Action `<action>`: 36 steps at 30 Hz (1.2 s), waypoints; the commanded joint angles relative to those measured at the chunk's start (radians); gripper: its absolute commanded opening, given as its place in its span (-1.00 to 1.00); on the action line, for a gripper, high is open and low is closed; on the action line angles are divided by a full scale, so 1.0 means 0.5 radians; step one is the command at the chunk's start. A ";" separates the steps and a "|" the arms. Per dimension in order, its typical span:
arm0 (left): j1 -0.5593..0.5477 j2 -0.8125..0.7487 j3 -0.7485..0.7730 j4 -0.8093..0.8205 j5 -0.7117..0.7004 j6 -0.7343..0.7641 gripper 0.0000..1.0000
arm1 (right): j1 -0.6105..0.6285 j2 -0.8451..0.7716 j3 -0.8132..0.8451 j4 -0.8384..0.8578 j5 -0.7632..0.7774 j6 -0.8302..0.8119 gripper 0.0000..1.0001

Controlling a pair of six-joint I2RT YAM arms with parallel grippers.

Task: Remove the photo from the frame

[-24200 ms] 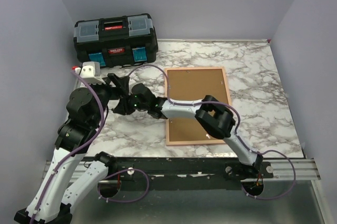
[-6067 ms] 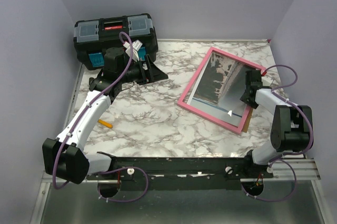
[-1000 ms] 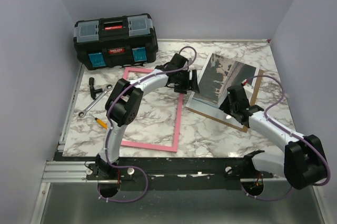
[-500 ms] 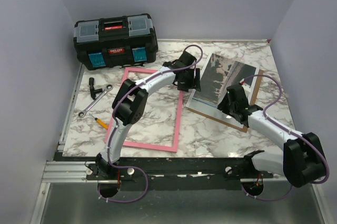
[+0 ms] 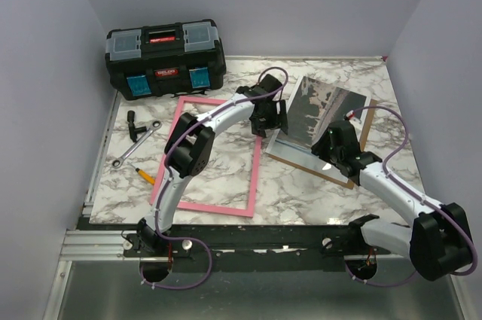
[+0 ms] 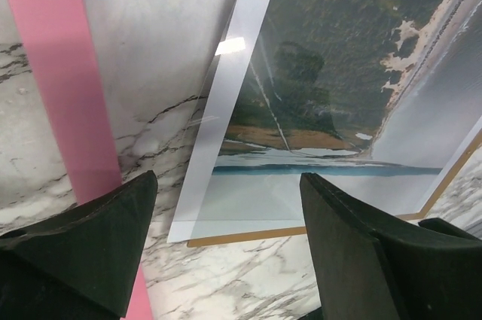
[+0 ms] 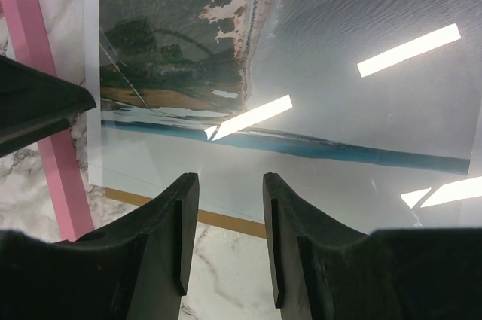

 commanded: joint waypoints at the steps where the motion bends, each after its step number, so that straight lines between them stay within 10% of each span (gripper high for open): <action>1: -0.036 0.117 0.187 -0.198 0.070 -0.064 0.60 | -0.010 -0.076 -0.025 -0.057 -0.059 -0.001 -0.10; 36: 0.020 -0.428 -0.714 0.799 0.527 -0.226 -0.03 | -0.009 0.322 -0.170 0.303 -0.341 -0.025 -0.10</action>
